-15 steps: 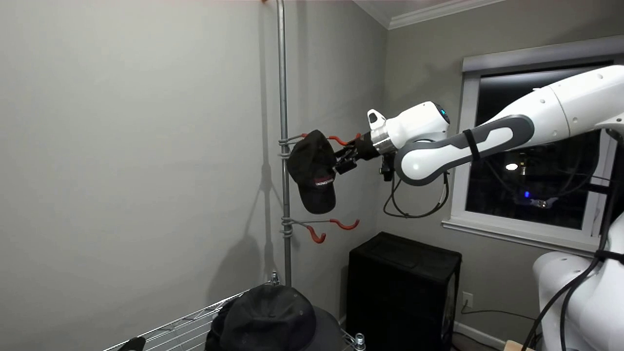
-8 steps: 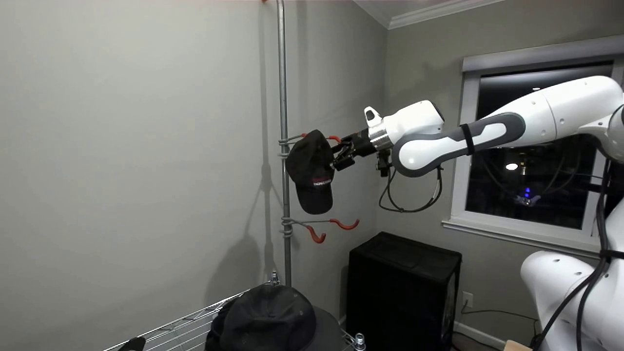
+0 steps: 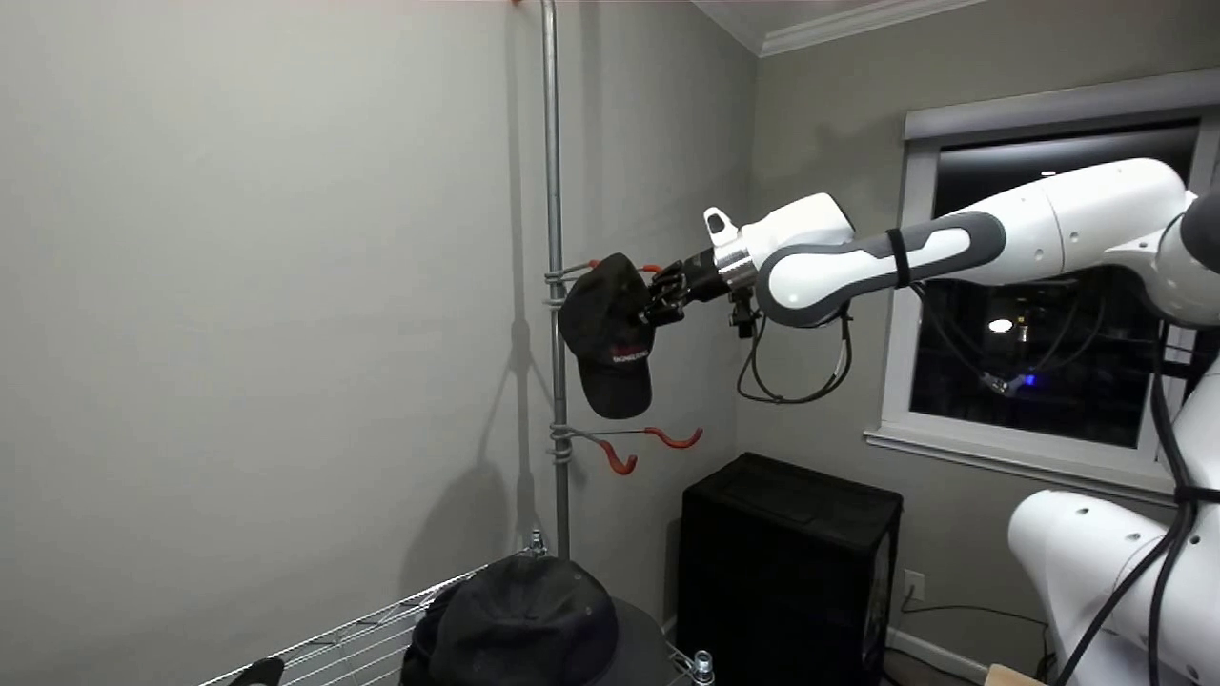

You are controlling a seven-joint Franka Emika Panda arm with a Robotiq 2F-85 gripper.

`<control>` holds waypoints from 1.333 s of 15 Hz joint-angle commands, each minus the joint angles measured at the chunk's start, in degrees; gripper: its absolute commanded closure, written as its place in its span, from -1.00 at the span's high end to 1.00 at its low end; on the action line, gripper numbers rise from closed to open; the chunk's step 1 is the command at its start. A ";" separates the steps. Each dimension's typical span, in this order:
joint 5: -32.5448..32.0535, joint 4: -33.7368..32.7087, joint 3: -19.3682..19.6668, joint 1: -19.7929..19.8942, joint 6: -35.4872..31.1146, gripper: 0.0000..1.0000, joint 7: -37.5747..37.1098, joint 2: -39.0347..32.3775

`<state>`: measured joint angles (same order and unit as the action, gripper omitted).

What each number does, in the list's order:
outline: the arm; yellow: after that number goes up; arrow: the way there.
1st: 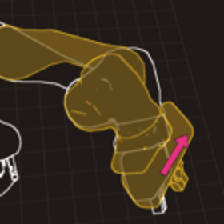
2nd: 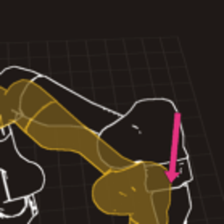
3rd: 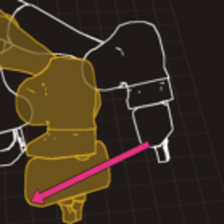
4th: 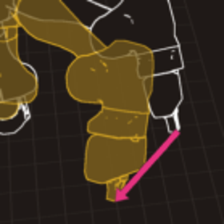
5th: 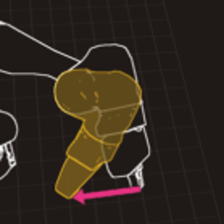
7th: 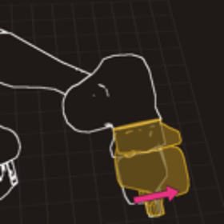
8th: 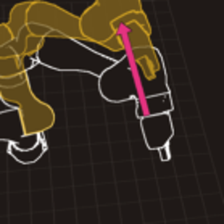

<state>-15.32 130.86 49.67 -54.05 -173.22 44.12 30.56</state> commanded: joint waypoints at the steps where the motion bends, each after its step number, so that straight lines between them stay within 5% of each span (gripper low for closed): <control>1: 3.70 -1.65 1.56 -1.96 1.90 -0.48 5.62 0.07; 5: 5.61 -2.31 3.17 -3.13 2.62 -0.95 7.77 -0.58; 10: 6.89 -2.36 3.15 -2.48 4.22 -0.99 8.60 0.18; 20: 7.87 3.93 -16.56 18.37 11.83 -0.99 5.55 6.97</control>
<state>-9.96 131.54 39.69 -41.60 -163.56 49.25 33.96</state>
